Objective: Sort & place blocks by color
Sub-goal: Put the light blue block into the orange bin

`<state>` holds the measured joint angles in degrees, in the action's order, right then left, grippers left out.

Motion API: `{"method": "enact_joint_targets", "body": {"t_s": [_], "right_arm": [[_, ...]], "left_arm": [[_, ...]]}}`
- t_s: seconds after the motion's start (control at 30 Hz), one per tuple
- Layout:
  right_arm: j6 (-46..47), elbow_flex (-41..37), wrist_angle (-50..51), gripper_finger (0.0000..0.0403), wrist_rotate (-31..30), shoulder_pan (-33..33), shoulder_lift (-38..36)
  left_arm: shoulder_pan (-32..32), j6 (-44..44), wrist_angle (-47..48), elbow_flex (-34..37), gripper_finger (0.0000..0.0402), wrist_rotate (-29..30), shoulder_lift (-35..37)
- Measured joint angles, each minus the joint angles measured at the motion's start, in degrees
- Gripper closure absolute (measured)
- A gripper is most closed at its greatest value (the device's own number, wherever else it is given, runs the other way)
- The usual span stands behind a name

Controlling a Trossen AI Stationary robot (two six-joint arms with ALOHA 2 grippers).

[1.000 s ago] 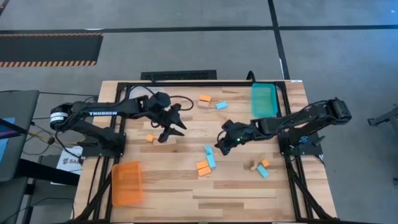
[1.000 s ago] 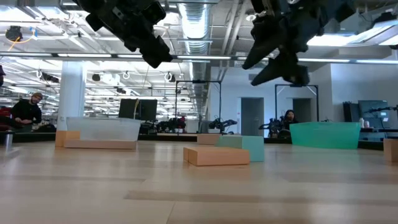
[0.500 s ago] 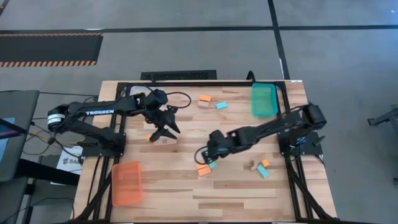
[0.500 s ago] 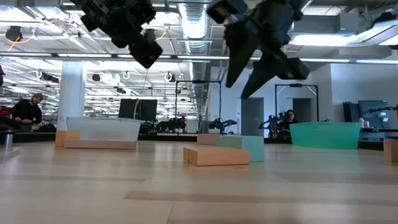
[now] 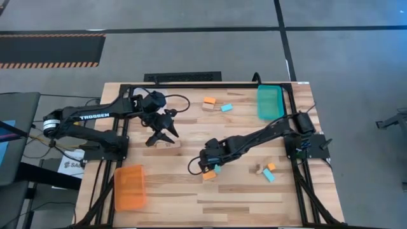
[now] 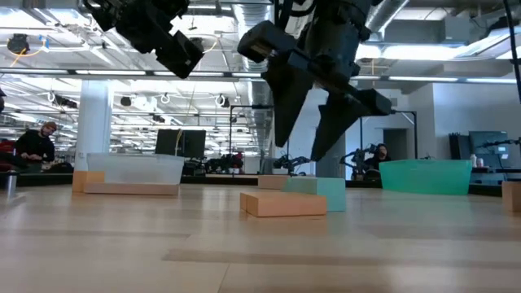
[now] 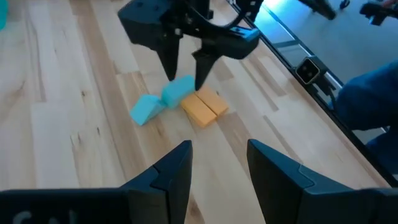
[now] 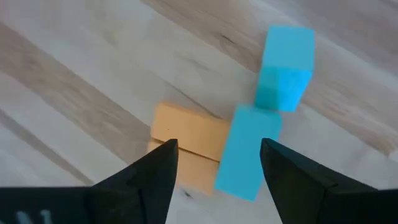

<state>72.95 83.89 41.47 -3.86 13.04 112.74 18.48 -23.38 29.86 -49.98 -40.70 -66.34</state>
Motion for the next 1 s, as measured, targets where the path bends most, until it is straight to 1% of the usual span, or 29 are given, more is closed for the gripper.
{"method": "enact_joint_targets", "body": {"t_s": [0.27,0.57,0.73,0.8,0.87,1.0], "right_arm": [[3.17,0.23,3.76,0.0154,0.05,0.95,0.15],[3.38,0.23,2.14,0.0155,0.21,1.57,4.83],[3.67,0.36,1.64,0.0156,0.36,1.62,6.21],[3.66,0.38,1.41,0.0165,0.55,1.66,6.23],[3.65,0.38,0.97,0.0183,0.58,1.68,6.23],[1.63,0.24,1.29,0.0244,0.57,1.69,5.40]], "left_arm": [[0.00,-1.05,0.22,-0.04,0.0260,0.58,-0.03],[0.00,-1.35,0.15,-0.04,0.0260,0.98,-0.05],[0.00,-1.35,0.29,-0.04,0.0260,1.03,-0.05],[0.00,-1.20,0.19,-0.04,0.0260,1.02,-0.05],[0.00,-1.15,0.25,-0.04,0.0260,1.04,-0.05],[0.00,-0.84,0.23,-0.04,0.0260,1.03,-0.05]]}}
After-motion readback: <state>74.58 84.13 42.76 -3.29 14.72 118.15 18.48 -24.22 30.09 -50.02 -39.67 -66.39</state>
